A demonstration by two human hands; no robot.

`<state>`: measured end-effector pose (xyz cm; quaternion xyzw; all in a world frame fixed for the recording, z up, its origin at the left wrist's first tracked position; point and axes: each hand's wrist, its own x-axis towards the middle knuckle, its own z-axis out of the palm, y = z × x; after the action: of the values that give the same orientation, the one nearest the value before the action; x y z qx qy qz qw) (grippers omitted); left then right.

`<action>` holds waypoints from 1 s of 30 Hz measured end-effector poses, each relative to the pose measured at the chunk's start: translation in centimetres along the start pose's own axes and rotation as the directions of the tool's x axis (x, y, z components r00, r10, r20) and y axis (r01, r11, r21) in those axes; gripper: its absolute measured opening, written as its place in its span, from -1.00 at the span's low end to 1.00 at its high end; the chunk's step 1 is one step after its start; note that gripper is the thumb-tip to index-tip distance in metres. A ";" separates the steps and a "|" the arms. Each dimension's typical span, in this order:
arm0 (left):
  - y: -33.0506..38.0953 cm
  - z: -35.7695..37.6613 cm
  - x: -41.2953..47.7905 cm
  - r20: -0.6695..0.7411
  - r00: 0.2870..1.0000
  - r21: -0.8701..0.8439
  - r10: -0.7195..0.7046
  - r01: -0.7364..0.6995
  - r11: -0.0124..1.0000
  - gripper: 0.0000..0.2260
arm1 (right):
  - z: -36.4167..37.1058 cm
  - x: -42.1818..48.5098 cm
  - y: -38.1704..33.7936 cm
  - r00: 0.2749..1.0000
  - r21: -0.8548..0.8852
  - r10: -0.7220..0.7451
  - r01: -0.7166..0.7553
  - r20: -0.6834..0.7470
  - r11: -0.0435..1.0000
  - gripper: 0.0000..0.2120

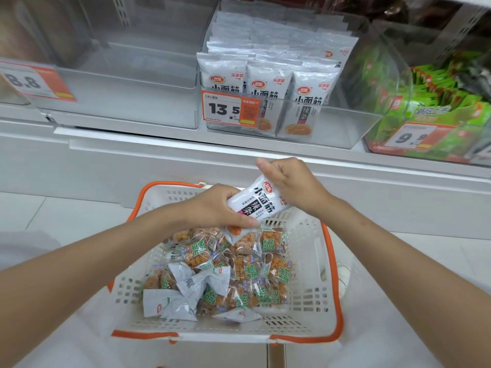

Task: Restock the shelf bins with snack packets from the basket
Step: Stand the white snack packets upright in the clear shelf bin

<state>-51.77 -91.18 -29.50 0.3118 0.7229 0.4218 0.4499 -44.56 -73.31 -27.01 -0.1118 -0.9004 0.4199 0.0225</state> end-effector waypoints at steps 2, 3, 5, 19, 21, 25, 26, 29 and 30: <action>-0.1 0.2 0.4 -0.060 0.998 -0.023 -0.001 -0.001 1.000 -0.78 | -1.0 0.0 -0.4 0.994 0.067 0.065 -0.071 0.084 0.995 -0.54; -0.2 0.0 0.6 -0.100 0.995 -0.047 -0.001 -0.004 0.999 -0.81 | -1.5 0.0 -0.4 0.984 0.118 0.098 -0.116 0.148 0.986 -0.60; -0.4 -0.5 0.8 -0.155 0.988 -0.103 -0.022 0.006 0.995 -0.80 | -2.7 0.2 0.2 0.954 0.219 0.130 -0.193 0.272 0.956 -0.76; -1.0 0.0 1.3 -0.213 0.977 -0.128 -0.010 -0.018 0.992 -0.84 | -2.4 0.1 2.4 0.902 0.478 0.202 -0.381 0.382 0.791 -0.74; -0.6 0.1 1.4 -0.198 0.980 -0.127 0.019 -0.045 0.991 -0.82 | -2.1 -0.2 2.3 0.904 0.504 0.223 -0.393 0.364 0.770 -0.81; 1.9 -0.3 2.4 -0.196 0.974 -0.130 0.111 -0.138 0.982 -0.82 | -3.6 -0.8 1.7 0.944 0.477 0.234 -0.320 0.233 0.818 -0.83; 2.6 -0.5 2.8 -0.200 0.971 -0.121 0.128 -0.154 0.981 -0.83 | -4.2 -1.1 1.7 0.950 0.490 0.229 -0.306 0.212 0.816 -0.80; 5.4 -0.4 4.1 -0.260 0.952 -0.101 0.162 -0.194 0.976 -0.87 | -5.9 -1.9 1.6 0.959 0.488 0.192 -0.272 0.208 0.829 -0.73; 6.5 -0.3 4.5 -0.283 0.942 -0.086 0.183 -0.215 0.973 -0.88 | -6.6 -2.1 1.5 0.964 0.460 0.184 -0.255 0.193 0.851 -0.71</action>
<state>-53.40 -84.61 -25.41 0.2958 0.7169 0.5452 0.3183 -41.39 -67.87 -23.72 -0.1749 -0.7485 0.6366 -0.0625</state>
